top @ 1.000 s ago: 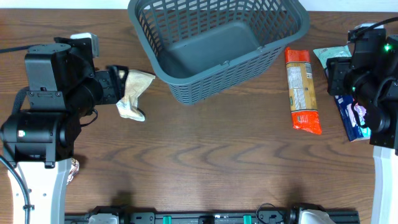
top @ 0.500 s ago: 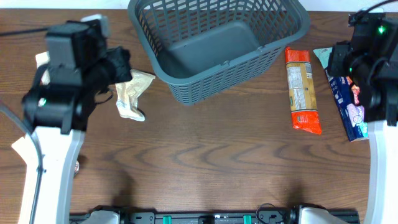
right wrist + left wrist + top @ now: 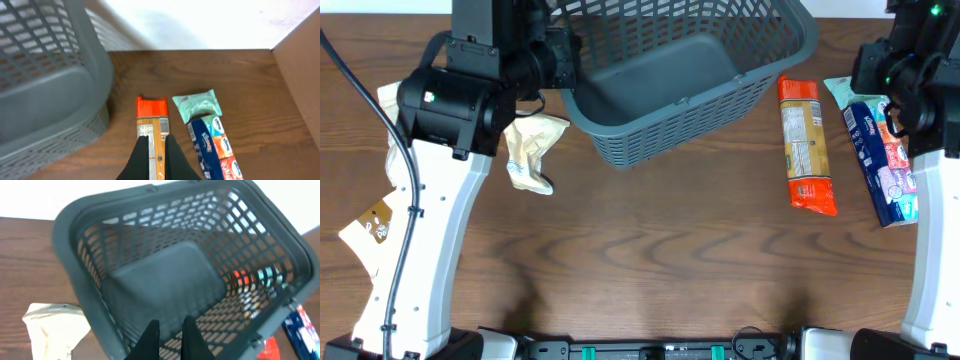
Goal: Pack container
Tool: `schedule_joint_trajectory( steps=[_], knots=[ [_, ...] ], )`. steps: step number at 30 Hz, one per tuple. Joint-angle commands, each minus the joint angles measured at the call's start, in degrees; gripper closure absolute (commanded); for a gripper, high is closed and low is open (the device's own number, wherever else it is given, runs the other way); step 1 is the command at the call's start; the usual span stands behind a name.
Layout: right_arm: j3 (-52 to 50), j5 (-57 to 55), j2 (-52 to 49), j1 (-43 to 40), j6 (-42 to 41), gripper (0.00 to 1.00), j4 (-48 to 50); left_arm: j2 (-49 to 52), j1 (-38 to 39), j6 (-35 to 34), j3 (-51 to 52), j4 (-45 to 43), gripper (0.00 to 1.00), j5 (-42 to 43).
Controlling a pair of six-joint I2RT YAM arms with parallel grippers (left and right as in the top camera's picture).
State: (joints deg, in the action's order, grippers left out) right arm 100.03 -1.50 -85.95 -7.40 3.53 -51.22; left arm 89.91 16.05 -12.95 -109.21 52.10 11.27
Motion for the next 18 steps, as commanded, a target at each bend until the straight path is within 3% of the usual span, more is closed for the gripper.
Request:
schedule_joint_trajectory(
  steps=[1,8,18],
  knots=[
    [1.2,-0.4,-1.5,-0.5,-1.8,0.99,-0.4,0.9,2.9,4.3,-1.0,2.2,0.94,-0.4],
    [1.2,-0.4,-1.8,-0.5,-3.5,0.99,-1.4,1.9,9.1,6.5,-1.0,8.5,0.94,-6.3],
    [1.1,-0.4,-2.7,-0.5,-3.0,0.99,-5.8,3.8,10.6,7.3,-0.9,11.3,0.94,-6.4]
  ],
)
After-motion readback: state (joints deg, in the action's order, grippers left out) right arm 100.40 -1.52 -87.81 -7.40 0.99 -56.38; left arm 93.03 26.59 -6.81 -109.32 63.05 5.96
